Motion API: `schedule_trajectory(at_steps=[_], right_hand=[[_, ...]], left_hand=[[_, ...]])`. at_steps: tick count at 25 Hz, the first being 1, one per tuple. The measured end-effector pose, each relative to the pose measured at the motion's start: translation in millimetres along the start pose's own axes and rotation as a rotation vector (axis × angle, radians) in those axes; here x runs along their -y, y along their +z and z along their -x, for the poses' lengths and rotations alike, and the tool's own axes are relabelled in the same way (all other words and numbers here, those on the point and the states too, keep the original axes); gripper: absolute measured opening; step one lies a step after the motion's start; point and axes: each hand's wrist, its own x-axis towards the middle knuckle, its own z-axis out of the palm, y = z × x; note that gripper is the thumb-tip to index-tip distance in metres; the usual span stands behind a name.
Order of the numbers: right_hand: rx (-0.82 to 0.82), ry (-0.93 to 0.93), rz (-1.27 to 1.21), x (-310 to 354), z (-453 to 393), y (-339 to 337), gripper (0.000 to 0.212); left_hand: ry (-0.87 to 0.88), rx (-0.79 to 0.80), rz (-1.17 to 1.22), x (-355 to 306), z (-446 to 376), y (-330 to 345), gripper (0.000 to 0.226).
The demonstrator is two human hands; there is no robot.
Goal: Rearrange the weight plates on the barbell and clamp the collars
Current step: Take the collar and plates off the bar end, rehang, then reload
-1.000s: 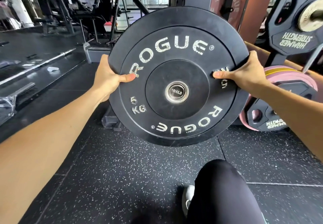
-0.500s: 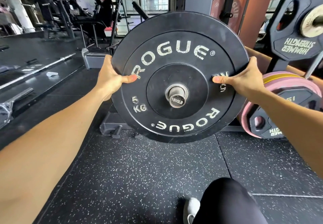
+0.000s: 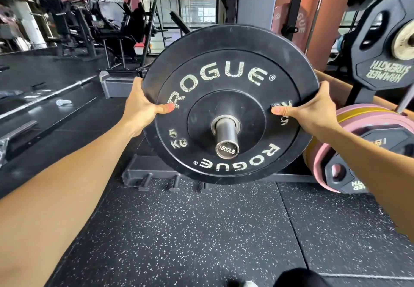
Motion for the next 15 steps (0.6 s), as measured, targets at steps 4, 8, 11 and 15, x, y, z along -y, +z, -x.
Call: schedule_trajectory(at_steps=[4,8,11,15], right_hand=[[0.019,0.028,0.012,-8.2,-32.1,16.5,0.106],[0.021,-0.008,-0.002,-16.6,-64.9,33.1,0.107],[0.027,-0.018,-0.001,-21.3,-94.1,48.2,0.107],[0.024,-0.02,0.008,-31.9,-128.7,66.7,0.104]], left_hand=[[-0.036,0.009,-0.001,11.3,-32.9,10.8,0.07],[-0.041,-0.012,0.006,26.3,-63.9,26.1,0.074],[-0.049,-0.022,0.011,41.0,-93.2,38.1,0.076],[-0.047,-0.022,0.028,57.5,-129.3,52.3,0.075]])
